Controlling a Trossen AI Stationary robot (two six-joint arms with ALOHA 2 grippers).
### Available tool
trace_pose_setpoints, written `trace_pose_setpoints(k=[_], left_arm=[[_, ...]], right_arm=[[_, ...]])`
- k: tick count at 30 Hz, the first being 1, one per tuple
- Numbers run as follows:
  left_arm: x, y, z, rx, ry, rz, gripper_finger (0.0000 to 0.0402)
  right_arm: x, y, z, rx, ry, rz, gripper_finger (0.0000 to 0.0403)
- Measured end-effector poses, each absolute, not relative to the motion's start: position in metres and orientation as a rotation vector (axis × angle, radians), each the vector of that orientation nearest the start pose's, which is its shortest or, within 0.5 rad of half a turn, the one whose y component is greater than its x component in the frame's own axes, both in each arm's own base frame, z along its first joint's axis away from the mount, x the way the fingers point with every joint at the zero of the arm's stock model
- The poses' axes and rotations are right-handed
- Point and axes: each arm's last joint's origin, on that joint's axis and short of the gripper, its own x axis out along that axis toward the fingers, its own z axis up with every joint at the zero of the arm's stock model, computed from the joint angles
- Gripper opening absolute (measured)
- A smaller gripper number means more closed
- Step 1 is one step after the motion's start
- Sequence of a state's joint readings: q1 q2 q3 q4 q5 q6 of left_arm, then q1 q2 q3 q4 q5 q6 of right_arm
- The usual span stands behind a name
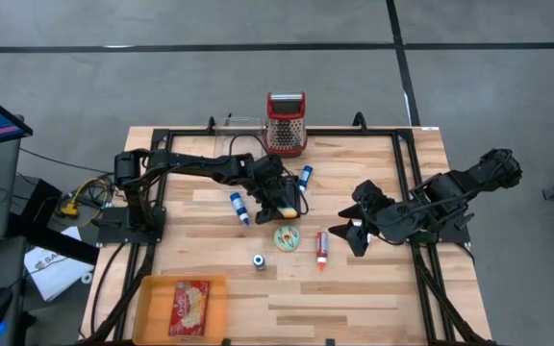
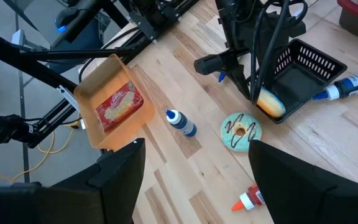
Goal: Pick & Place Food Item
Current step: Put the blue donut into the black bin, then put the green donut into the black bin
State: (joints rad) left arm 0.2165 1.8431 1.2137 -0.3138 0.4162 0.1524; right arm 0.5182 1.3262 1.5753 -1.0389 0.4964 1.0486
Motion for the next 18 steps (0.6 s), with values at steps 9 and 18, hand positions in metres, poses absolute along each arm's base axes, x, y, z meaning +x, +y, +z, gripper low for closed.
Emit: trace_pose_setpoints(k=[9, 18], left_arm=[[0.3769, 0.0746, 0.1896, -0.11, 0.831, -0.196, 0.0195], [0.3789, 0.0755, 0.193, -0.091, 0.799, -0.18, 0.0202]], right_arm=[[0.219, 0.109, 0.412, 0.621, 0.613, -0.332, 0.0276], [0.2162, 0.1073, 0.409, 0.594, 0.643, -0.359, 0.0276]])
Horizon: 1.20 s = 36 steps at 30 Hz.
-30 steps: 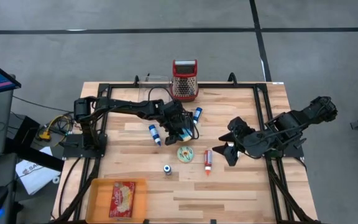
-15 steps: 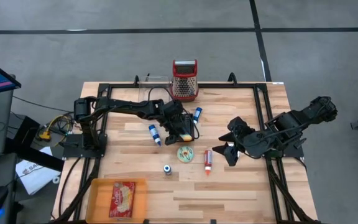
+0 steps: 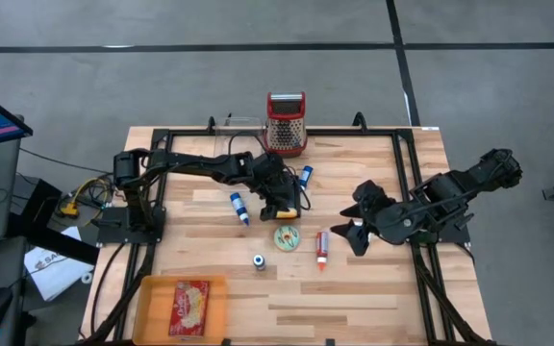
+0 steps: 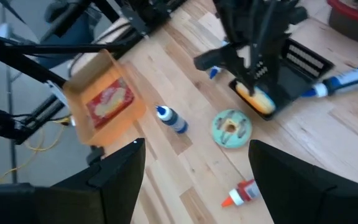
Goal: Pick & Place Food Item
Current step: Put the green donut into the black bin
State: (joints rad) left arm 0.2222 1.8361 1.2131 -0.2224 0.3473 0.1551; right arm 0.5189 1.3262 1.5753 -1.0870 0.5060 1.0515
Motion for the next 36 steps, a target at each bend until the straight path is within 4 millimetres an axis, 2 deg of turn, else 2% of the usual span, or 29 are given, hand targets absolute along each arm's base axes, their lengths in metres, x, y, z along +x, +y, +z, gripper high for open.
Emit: trace_pose_setpoints(k=[4, 7, 10, 14, 16, 19, 24, 29, 33, 36], left_arm=[[0.373, 0.07, 0.207, -0.106, 0.773, -0.241, 0.0203], [0.362, 0.056, 0.223, -0.117, 0.782, -0.355, 0.02], [0.348, 0.03, 0.241, -0.086, 0.815, -0.446, 0.0194], [0.33, -0.016, 0.261, 0.033, 0.801, -0.544, 0.0185], [0.319, -0.038, 0.259, 0.109, 0.807, -0.534, 0.0183], [0.316, -0.063, 0.25, 0.22, 0.74, -0.465, 0.0185], [0.335, -0.075, 0.233, 0.22, 0.683, -0.368, 0.0201], [0.367, -0.086, 0.235, 0.206, 0.651, -0.37, 0.0207], [0.388, -0.104, 0.234, 0.264, 0.756, -0.391, 0.0207], [0.4, -0.109, 0.241, 0.285, 0.86, -0.357, 0.0207]], right_arm=[[0.211, 0.107, 0.405, 0.575, 0.668, -0.408, 0.0276], [0.206, 0.108, 0.403, 0.569, 0.686, -0.447, 0.0276], [0.2, 0.111, 0.401, 0.566, 0.683, -0.479, 0.0276], [0.193, 0.115, 0.399, 0.559, 0.674, -0.517, 0.0276], [0.189, 0.116, 0.398, 0.553, 0.666, -0.539, 0.0276], [0.185, 0.118, 0.397, 0.537, 0.642, -0.571, 0.0276], [0.183, 0.119, 0.398, 0.523, 0.623, -0.578, 0.0276], [0.183, 0.12, 0.398, 0.531, 0.624, -0.573, 0.0276], [0.182, 0.123, 0.398, 0.538, 0.622, -0.553, 0.0276], [0.181, 0.125, 0.399, 0.539, 0.619, -0.544, 0.0276]])
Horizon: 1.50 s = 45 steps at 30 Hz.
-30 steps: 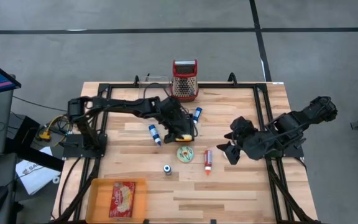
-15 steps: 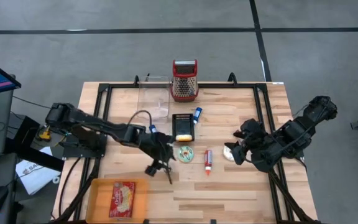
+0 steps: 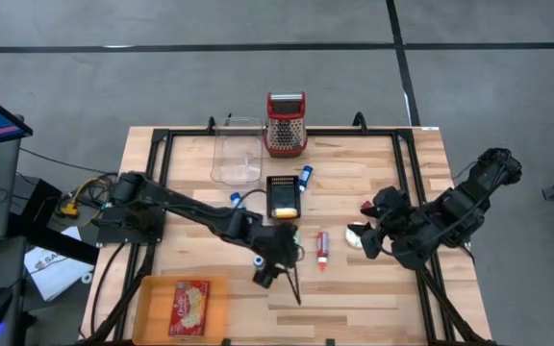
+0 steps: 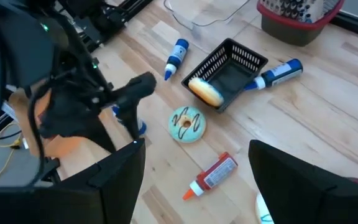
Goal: Pick & Place Food Item
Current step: Put the green donut into the black bin
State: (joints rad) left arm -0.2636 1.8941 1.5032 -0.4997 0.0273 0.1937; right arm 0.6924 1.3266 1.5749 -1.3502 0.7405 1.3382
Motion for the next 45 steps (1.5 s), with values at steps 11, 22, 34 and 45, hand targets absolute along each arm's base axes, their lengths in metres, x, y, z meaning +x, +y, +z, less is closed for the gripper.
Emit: trace_pose_setpoints(k=[11, 22, 34, 45], left_arm=[[0.414, -0.099, 0.209, 0.149, 1.115, -0.186, 0.0207], [0.423, -0.1, 0.18, 0.208, 1.146, -0.095, 0.0207], [0.426, -0.097, 0.167, 0.244, 1.17, -0.006, 0.0207], [0.429, -0.084, 0.166, 0.196, 1.175, 0.01, 0.0227]], right_arm=[[0.172, 0.135, 0.4, 0.513, 0.558, -0.526, 0.0276], [0.166, 0.141, 0.4, 0.513, 0.531, -0.517, 0.0276], [0.166, 0.141, 0.4, 0.505, 0.535, -0.52, 0.0276], [0.166, 0.14, 0.399, 0.501, 0.537, -0.522, 0.0276]])
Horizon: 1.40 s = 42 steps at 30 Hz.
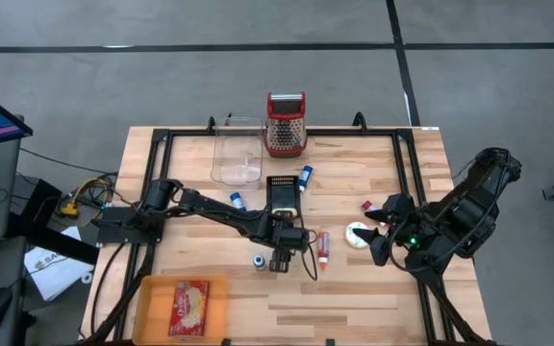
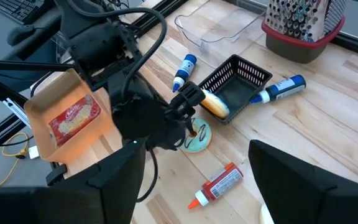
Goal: Pick & Place Food Item
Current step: Put the green donut into the black bin
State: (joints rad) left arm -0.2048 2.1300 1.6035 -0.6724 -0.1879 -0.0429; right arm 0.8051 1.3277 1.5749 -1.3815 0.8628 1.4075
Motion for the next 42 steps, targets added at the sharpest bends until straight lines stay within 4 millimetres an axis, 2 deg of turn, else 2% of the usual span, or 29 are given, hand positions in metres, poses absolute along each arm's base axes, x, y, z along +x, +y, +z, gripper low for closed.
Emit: trace_pose_setpoints(k=[5, 16, 23, 38, 42], left_arm=[[0.429, -0.085, 0.166, 0.174, 1.177, -0.007, 0.0226], [0.432, -0.087, 0.152, 0.16, 1.199, -0.007, 0.0227], [0.43, -0.086, 0.152, 0.17, 1.207, 0.041, 0.0227], [0.431, -0.086, 0.152, 0.155, 1.203, 0.029, 0.0227], [0.431, -0.086, 0.152, 0.142, 1.205, 0.015, 0.0213]], right_arm=[[0.165, 0.141, 0.399, 0.501, 0.537, -0.52, 0.0276], [0.164, 0.142, 0.399, 0.503, 0.544, -0.511, 0.0276], [0.162, 0.144, 0.399, 0.509, 0.548, -0.504, 0.0276], [0.16, 0.145, 0.399, 0.512, 0.544, -0.5, 0.0276], [0.16, 0.145, 0.399, 0.511, 0.544, -0.5, 0.0276]])
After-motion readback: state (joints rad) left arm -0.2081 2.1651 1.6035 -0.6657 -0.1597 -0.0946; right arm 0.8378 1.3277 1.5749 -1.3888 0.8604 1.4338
